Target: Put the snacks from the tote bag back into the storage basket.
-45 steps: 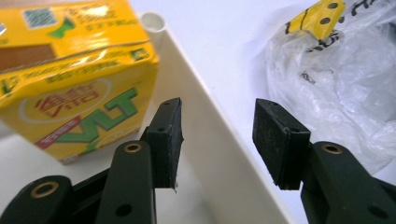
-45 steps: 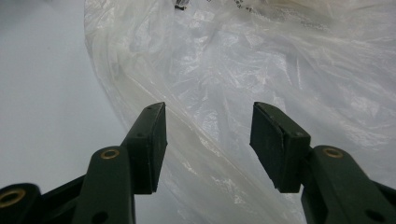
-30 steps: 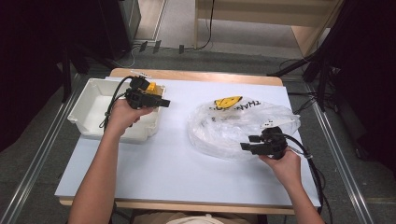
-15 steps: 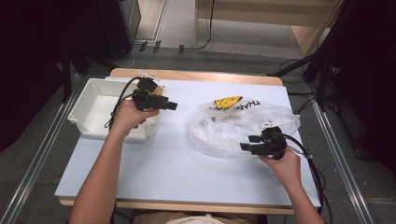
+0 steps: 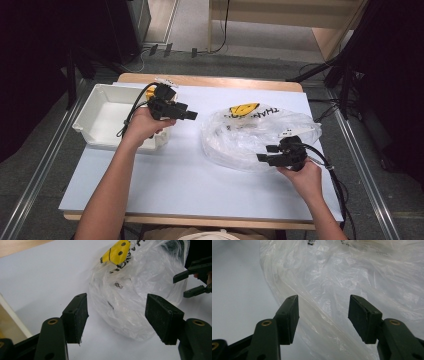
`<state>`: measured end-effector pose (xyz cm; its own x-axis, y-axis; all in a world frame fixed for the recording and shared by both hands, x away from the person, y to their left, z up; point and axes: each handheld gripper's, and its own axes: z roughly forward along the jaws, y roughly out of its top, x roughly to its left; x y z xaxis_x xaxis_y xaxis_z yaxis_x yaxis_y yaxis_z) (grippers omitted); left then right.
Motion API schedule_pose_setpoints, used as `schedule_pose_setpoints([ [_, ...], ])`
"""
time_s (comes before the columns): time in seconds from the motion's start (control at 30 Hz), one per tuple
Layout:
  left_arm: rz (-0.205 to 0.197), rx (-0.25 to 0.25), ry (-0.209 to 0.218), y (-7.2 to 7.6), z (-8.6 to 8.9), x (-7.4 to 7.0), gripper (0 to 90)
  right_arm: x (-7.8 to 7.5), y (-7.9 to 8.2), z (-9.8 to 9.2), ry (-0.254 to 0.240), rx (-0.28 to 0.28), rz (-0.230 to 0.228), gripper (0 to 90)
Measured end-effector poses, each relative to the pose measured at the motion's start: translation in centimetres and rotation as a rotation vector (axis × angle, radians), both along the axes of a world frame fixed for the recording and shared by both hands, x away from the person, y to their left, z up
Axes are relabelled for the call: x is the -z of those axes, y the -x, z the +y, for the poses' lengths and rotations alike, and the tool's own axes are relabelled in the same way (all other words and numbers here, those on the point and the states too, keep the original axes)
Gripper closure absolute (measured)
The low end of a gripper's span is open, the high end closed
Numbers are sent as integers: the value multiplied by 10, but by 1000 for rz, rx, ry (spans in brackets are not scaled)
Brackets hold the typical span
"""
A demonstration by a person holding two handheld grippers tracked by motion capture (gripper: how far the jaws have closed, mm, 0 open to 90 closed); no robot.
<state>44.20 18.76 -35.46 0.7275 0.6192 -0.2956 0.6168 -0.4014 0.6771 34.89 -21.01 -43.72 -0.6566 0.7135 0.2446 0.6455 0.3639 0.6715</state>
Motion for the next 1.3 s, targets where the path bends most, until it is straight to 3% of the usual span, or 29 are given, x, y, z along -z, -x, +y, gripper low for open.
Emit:
schedule_pose_setpoints([
  [0.47,1,83,-4,9,-29,4,342,0,0,0,2,-3,-1,429],
  [0.57,-9,101,-26,11,-35,6,344,0,1,0,3,-3,-2,429],
  [0.9,-9,172,-20,20,-56,11,346,0,1,0,0,-5,-3,429],
  [1.07,2,200,-4,23,-63,14,346,-1,2,0,-2,-6,-4,429],
  [1.3,-5,223,-17,27,-69,17,347,-1,2,1,-5,-8,-4,429],
])
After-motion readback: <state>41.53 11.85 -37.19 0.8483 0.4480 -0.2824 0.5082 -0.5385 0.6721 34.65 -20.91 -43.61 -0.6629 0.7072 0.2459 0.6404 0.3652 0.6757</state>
